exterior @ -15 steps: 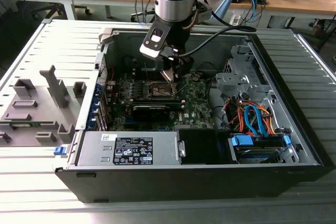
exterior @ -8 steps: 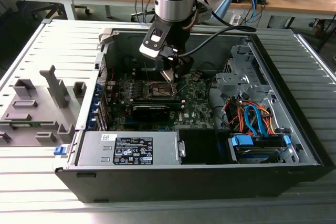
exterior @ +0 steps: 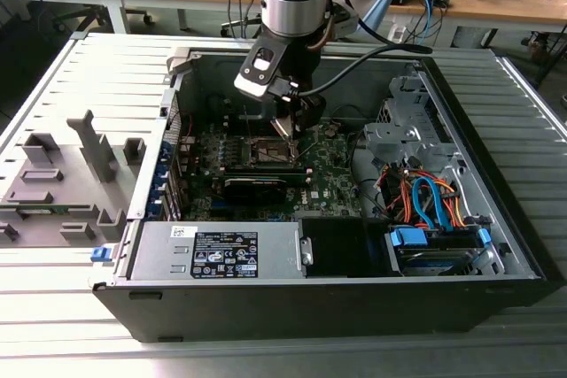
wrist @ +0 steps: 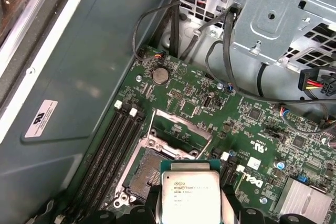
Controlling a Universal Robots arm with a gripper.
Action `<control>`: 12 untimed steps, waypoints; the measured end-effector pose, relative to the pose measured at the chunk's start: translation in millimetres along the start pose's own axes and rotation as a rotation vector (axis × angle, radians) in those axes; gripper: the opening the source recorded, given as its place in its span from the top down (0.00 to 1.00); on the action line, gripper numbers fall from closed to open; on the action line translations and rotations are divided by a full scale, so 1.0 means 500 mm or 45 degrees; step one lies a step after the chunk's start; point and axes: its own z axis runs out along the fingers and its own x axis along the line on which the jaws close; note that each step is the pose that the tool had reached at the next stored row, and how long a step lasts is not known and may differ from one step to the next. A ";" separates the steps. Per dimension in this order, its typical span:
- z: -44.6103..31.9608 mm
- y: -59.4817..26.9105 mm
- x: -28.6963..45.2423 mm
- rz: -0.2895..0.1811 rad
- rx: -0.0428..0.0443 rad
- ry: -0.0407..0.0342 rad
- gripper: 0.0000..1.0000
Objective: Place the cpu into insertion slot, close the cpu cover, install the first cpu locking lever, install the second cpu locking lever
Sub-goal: 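Place the cpu into insertion slot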
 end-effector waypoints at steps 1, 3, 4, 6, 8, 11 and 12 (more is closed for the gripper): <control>0.000 0.000 0.000 0.003 0.000 -0.0003 0.46; 0.000 0.000 0.000 0.011 0.000 -0.0009 0.46; 0.000 0.000 0.000 0.020 0.000 -0.0016 0.46; 0.000 0.000 0.000 0.039 0.000 -0.0031 0.46; 0.000 0.000 0.000 0.054 -0.001 -0.0042 0.46; 0.000 0.000 0.000 0.079 -0.001 -0.0063 0.46; 0.000 0.000 0.000 0.086 -0.001 -0.0068 0.46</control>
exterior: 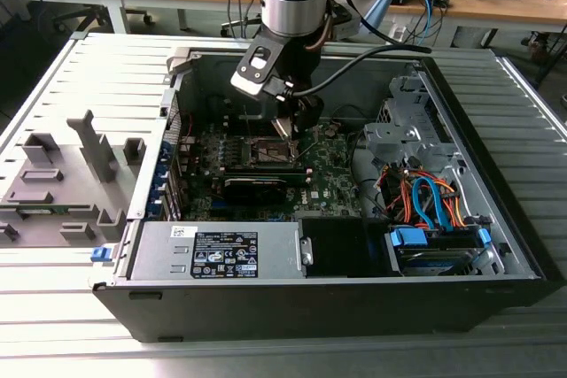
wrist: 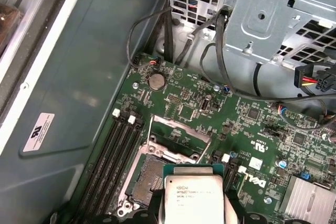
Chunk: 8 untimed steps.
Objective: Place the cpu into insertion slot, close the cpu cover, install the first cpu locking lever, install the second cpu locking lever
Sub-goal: 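Place the cpu into insertion slot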
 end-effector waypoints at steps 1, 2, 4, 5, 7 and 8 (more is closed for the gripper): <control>0.000 0.000 0.000 0.004 0.000 -0.0003 0.46; 0.000 0.000 0.000 0.010 0.000 -0.0008 0.46; 0.000 0.000 0.000 0.017 0.000 -0.0013 0.46; 0.000 0.000 0.000 0.020 0.000 -0.0016 0.46; 0.000 0.000 0.000 0.026 0.000 -0.0021 0.46; 0.000 0.000 0.000 0.029 0.000 -0.0023 0.46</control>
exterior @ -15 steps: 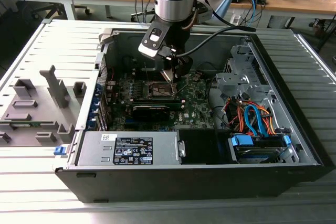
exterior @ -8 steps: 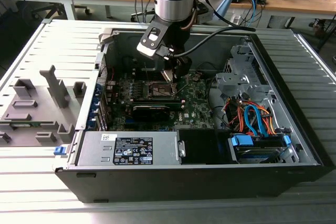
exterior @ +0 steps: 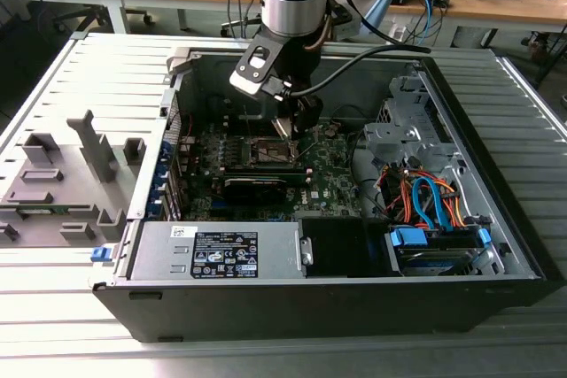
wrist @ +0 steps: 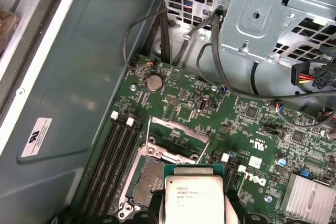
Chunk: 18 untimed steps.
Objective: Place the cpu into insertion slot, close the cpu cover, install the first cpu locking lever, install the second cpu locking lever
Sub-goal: 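Place the cpu into insertion slot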
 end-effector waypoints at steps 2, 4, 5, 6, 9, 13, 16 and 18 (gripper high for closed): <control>0.000 0.000 0.000 0.007 0.000 -0.0006 0.46; 0.000 0.000 0.000 0.012 0.000 -0.0010 0.46; 0.000 0.000 0.000 0.013 0.000 -0.0011 0.46; 0.000 0.000 0.000 0.015 0.000 -0.0012 0.46; 0.000 0.000 0.000 0.020 0.000 -0.0016 0.46; 0.000 0.000 0.000 0.027 0.000 -0.0022 0.46; 0.000 0.000 0.000 0.036 -0.001 -0.0028 0.46; 0.000 0.000 0.000 0.041 -0.001 -0.0032 0.46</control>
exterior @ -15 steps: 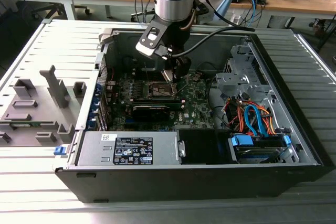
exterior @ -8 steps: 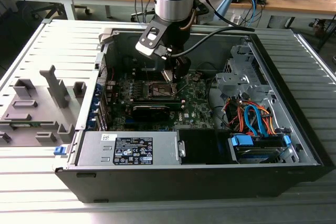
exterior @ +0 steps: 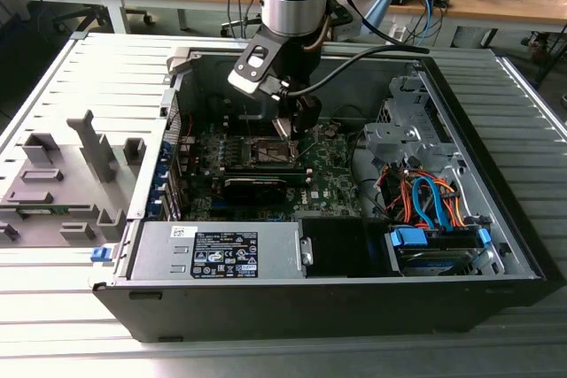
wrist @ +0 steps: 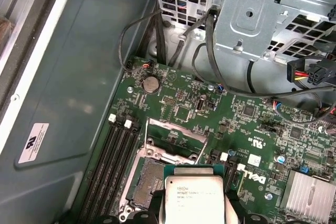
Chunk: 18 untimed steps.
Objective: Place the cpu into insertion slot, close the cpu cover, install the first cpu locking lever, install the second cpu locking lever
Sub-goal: 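Place the cpu into insertion slot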
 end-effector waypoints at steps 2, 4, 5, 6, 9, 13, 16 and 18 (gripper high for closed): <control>0.000 0.000 0.000 0.004 0.000 -0.0003 0.46; 0.000 0.000 0.000 0.007 0.000 -0.0005 0.46; 0.000 0.000 0.000 0.008 0.000 -0.0007 0.46; 0.000 0.000 0.000 0.010 0.000 -0.0009 0.46; 0.000 0.000 0.000 0.014 0.000 -0.0011 0.46; 0.000 0.000 0.000 0.020 0.000 -0.0017 0.46; 0.000 0.000 0.000 0.023 0.000 -0.0019 0.46; 0.000 0.000 0.000 0.025 0.000 -0.0020 0.46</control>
